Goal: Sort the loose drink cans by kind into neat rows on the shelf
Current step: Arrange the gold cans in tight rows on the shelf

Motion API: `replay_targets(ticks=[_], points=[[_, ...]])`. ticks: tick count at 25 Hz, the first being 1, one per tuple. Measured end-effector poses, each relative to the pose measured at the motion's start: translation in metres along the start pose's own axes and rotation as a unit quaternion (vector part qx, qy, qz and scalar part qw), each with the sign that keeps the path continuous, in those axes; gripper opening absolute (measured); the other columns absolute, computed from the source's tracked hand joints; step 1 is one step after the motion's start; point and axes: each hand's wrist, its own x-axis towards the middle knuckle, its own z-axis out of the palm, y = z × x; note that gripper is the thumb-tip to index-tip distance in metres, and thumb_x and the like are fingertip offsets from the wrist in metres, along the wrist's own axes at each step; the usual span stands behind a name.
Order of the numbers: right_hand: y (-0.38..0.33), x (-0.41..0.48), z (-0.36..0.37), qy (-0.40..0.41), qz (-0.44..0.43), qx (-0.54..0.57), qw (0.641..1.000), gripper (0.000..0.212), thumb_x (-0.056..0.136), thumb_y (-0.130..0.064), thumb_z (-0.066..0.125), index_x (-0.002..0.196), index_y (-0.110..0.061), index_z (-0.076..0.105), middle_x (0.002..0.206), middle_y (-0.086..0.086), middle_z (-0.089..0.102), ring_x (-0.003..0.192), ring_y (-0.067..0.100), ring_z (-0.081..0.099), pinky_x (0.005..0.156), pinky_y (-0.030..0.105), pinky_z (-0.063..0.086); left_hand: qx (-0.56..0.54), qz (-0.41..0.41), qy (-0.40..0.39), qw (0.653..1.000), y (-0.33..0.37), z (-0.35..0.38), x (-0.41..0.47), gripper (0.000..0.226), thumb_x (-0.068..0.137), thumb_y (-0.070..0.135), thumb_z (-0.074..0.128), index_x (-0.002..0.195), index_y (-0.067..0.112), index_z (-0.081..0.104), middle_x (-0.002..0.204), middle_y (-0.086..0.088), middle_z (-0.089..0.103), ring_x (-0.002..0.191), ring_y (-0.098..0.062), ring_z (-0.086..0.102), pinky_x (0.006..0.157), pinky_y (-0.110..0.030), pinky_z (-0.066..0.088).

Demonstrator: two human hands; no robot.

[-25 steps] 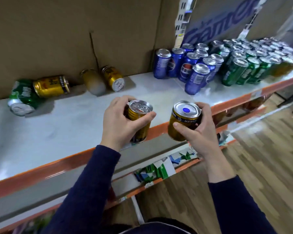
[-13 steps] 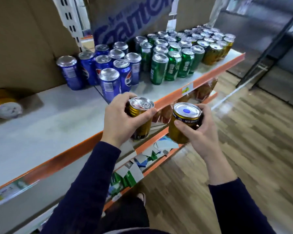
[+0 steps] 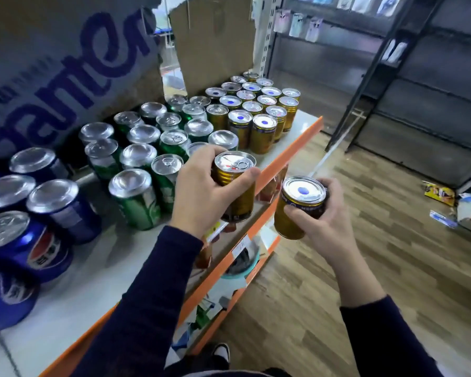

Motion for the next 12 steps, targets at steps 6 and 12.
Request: replay_targets(ticks=[6, 12], points=[[0.047, 0.102, -0.041, 0.009, 0.008, 0.007, 1.0, 0.05, 0.063, -0.054, 0.074, 0.102, -0.035, 0.049, 0.095, -0.025, 0.066, 0.085, -0.005, 0.063, 0.067, 0.008, 0.046, 0.023, -0.002, -0.01, 1.0, -0.003, 0.087, 0.083, 0.063, 0.071, 0.072, 0.054, 0.102, 0.018, 0.061, 0.095, 0.005, 0.063, 0.089, -0.008, 0.057, 0.075, -0.015, 0.041], [0.102, 0.241, -0.092, -0.05, -0.018, -0.009, 0.999, 0.062, 0.055, -0.052, 0.071, 0.106, -0.025, 0.05, 0.094, -0.013, 0.065, 0.088, 0.005, 0.063, 0.077, 0.024, 0.05, 0.065, -0.031, 0.06, 0.996, 0.003, 0.183, 0.162, 0.062, 0.072, 0.072, 0.052, 0.102, 0.018, 0.061, 0.094, 0.005, 0.062, 0.085, -0.006, 0.055, 0.072, -0.007, 0.037]])
